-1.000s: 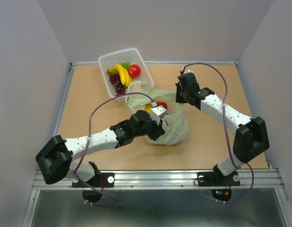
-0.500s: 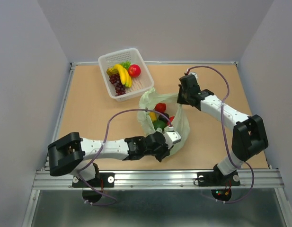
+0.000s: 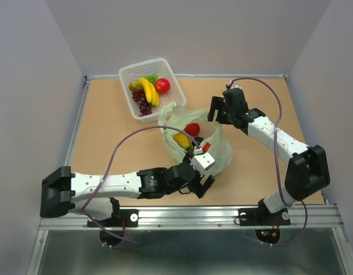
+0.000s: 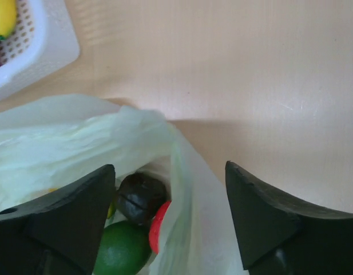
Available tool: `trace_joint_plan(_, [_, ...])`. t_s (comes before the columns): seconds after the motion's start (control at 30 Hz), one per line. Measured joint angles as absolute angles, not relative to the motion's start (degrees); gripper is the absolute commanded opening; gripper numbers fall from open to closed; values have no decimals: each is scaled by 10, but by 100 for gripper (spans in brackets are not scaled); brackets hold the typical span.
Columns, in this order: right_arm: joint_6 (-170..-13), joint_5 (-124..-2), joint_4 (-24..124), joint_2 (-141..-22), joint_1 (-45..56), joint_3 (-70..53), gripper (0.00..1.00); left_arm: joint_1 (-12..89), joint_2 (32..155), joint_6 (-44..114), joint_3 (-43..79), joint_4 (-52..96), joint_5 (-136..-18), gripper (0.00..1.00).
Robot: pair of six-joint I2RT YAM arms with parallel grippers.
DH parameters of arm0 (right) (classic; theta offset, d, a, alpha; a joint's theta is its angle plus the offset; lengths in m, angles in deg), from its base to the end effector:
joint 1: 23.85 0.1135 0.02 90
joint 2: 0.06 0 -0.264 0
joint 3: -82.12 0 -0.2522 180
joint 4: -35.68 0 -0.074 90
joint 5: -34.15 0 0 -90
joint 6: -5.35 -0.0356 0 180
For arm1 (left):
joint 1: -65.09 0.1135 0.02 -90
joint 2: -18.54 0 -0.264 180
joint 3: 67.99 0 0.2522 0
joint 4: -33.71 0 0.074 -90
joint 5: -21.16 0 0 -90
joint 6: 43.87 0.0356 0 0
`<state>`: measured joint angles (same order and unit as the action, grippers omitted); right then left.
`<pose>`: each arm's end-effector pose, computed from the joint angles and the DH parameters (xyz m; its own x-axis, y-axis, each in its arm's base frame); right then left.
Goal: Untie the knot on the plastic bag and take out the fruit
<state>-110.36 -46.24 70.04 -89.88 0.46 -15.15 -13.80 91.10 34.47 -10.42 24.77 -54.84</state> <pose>0.3225 0.1392 0.2741 -0.6702 0.1666 -0.7233 -0.0013 0.9742 0.2256 0.0631 -0.2767 0.2561 -0.2604 0.3082 -0.9150 0.8749 0.4761 -0.0886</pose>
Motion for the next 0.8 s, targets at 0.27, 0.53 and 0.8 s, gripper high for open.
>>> trace_joint_plan(0.27, [-1117,-451,741,-770,70,-165,90,-84,812,300,-82,249,-533,92])
trace_joint_plan(0.53, [-1173,-424,779,-715,107,-275,76,1,798,255,-90,256,-541,89])
trace_joint_plan(0.8, [-1227,-409,806,-656,107,-403,8,18,880,227,-88,270,-552,89])
